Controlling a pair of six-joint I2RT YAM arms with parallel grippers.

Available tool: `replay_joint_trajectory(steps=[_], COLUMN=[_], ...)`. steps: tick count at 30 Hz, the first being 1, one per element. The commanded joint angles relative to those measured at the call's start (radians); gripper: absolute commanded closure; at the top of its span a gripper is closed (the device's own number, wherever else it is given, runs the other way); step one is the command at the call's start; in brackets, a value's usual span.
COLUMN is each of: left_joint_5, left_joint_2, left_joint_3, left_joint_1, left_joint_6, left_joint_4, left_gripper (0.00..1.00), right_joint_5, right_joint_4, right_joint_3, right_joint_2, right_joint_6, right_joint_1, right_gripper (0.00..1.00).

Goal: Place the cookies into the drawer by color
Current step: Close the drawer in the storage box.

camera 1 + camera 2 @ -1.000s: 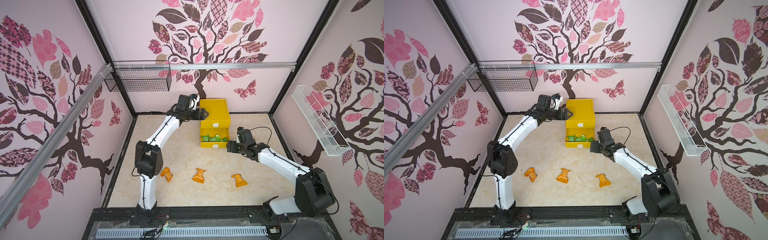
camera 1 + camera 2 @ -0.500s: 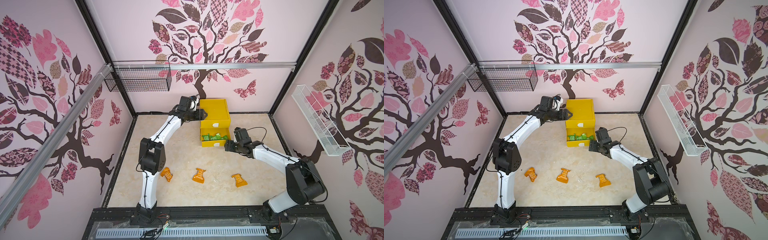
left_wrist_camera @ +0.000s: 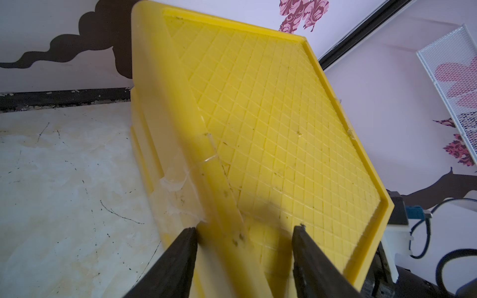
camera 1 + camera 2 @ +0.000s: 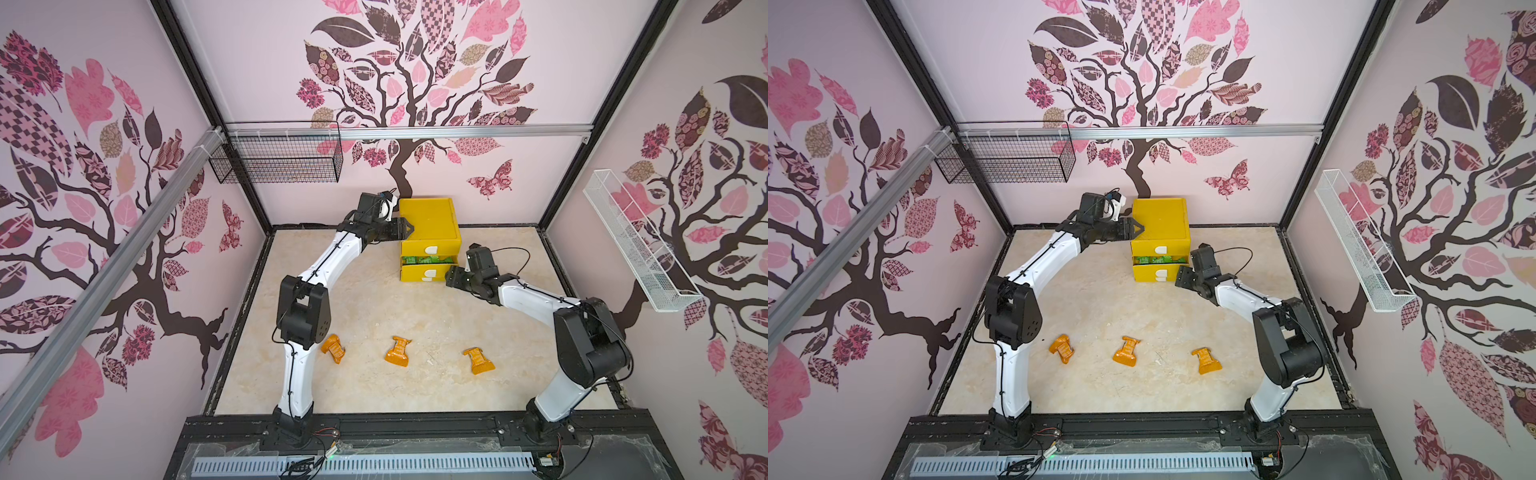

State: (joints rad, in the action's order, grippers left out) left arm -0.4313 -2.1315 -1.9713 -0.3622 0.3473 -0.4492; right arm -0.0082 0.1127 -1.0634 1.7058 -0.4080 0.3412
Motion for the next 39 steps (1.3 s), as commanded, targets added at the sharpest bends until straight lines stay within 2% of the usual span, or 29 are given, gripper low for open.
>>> replay_joint_trajectory(steps=[1, 6, 15, 21, 26, 30, 36, 39], left_joint_5=[0.017, 0.023, 0.025, 0.023, 0.021, 0.019, 0.018, 0.017], left_joint_2=[-0.023, -0.018, -0.013, -0.008, -0.006, -0.002, 0.006, 0.011], left_joint_3=[0.055, 0.069, 0.084, 0.094, 0.094, 0.098, 0.106, 0.110], left_joint_1=[-0.003, -0.004, -0.004, -0.004, -0.004, -0.004, -0.004, -0.004], left_joint_6=[-0.020, -0.019, -0.015, -0.011, -0.006, 0.001, 0.004, 0.005], left_joint_4=[-0.089, -0.083, -0.076, -0.072, -0.070, -0.065, -0.063, -0.060], left_gripper=[0.38, 0.36, 0.36, 0.36, 0.36, 0.36, 0.36, 0.36], right_joint_5=[0.003, -0.007, 0.002, -0.022, 0.019, 0.108, 0.202, 0.190], right_joint_4=[-0.089, -0.112, -0.123, -0.122, -0.166, -0.269, -0.369, -0.437], right_joint_3=[-0.050, -0.092, -0.119, -0.070, 0.030, 0.118, 0.136, 0.143], right_joint_2=[0.054, 0.099, 0.129, 0.082, 0.010, -0.021, 0.046, 0.089], right_joint_6=[-0.037, -0.046, -0.068, -0.079, -0.051, -0.006, 0.031, -0.022], right_joint_1=[-0.012, -0.026, -0.027, -0.023, 0.026, 0.099, 0.170, 0.174], right_gripper=[0.27, 0.36, 0.36, 0.37, 0.36, 0.35, 0.30, 0.29])
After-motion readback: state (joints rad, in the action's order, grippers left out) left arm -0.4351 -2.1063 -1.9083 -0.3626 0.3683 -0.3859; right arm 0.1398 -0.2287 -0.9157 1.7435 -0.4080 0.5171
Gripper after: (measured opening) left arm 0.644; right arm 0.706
